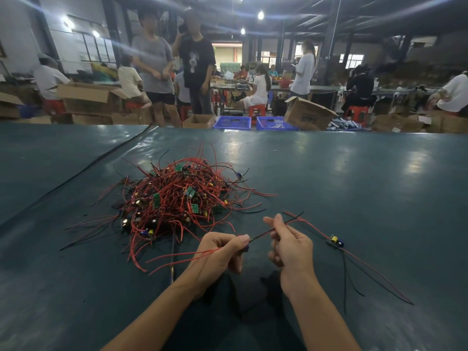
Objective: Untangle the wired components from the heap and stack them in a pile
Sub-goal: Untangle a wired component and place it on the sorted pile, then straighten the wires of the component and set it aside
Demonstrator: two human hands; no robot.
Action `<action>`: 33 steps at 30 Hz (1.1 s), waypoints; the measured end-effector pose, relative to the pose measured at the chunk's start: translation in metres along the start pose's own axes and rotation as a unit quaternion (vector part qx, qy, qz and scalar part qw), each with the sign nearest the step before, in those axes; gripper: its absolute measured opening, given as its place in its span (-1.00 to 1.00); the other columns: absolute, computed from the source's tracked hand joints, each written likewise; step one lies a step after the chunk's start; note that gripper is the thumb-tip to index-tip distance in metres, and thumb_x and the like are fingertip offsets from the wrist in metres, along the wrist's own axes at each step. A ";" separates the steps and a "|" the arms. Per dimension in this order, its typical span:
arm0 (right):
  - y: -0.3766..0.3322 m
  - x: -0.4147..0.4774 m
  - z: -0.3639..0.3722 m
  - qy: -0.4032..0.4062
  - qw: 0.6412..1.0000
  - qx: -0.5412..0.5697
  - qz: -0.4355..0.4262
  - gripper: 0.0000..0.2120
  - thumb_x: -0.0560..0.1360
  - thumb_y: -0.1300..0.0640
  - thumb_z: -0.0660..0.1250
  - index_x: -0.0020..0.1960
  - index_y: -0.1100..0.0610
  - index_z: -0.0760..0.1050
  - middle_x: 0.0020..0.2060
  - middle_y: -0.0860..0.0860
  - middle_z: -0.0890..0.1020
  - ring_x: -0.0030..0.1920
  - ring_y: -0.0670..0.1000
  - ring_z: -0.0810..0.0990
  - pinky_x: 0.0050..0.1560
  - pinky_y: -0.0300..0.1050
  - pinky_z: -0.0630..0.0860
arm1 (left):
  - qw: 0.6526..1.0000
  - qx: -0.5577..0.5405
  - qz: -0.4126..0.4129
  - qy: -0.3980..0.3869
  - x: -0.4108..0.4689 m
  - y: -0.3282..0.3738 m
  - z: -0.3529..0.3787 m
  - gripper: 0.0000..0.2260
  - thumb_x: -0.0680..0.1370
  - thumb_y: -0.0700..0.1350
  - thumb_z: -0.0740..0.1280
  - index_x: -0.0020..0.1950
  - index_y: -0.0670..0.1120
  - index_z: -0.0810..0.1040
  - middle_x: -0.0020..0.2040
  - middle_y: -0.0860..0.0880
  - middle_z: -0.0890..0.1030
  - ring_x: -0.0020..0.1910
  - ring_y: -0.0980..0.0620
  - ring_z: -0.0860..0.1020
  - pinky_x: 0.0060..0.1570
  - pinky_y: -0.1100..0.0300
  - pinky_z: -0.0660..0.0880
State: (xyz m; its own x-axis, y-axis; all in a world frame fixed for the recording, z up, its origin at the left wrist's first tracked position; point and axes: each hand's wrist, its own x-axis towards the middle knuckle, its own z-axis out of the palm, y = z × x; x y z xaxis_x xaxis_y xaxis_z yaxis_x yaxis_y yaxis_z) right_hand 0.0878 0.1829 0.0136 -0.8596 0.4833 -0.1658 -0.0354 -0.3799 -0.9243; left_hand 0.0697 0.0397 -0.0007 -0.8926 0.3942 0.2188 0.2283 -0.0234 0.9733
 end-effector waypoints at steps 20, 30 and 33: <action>0.024 -0.027 0.017 -0.158 0.980 -0.120 -0.007 -0.46 0.58 -0.11 0.26 -0.28 0.35 0.56 -0.35 0.23 0.64 -0.28 0.21 0.64 -0.12 0.05 0.63 | 0.987 -0.104 -0.125 -0.006 -0.003 -0.002 -0.012 -0.49 0.30 0.43 0.34 -0.39 -0.04 0.55 -0.48 0.01 0.46 -0.52 0.11 0.41 -0.46 0.32 0.38; -0.009 0.006 -0.021 0.106 0.948 0.269 0.135 -0.64 0.60 0.04 0.13 -0.37 0.05 0.22 -0.65 -0.10 0.16 -0.69 -0.11 0.09 -0.67 -0.38 0.03 | 0.936 0.274 0.165 0.149 -0.004 -0.013 -0.027 -0.73 0.48 0.14 0.33 -0.26 -0.03 0.61 -0.27 0.09 0.61 -0.23 0.12 0.55 -0.20 0.21 0.48; -0.010 0.012 -0.029 0.092 0.942 0.285 0.150 -0.63 0.63 -0.01 0.07 -0.31 0.07 0.34 -0.65 -0.10 0.20 -0.71 -0.12 0.11 -0.67 -0.41 0.04 | 0.875 0.407 0.211 0.156 0.000 -0.019 -0.037 -0.79 0.49 0.06 0.36 -0.13 -0.07 0.66 0.04 0.05 0.61 0.09 0.10 0.52 0.13 0.18 0.44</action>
State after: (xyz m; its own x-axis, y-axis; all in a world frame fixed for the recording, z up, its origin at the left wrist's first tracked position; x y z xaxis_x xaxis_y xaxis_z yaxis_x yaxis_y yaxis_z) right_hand 0.0922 0.2150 0.0107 -0.7741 0.3953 -0.4945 -0.1186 -0.8579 -0.5000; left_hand 0.0512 0.0064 -0.0162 -0.6963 0.2352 0.6781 0.6502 0.6067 0.4572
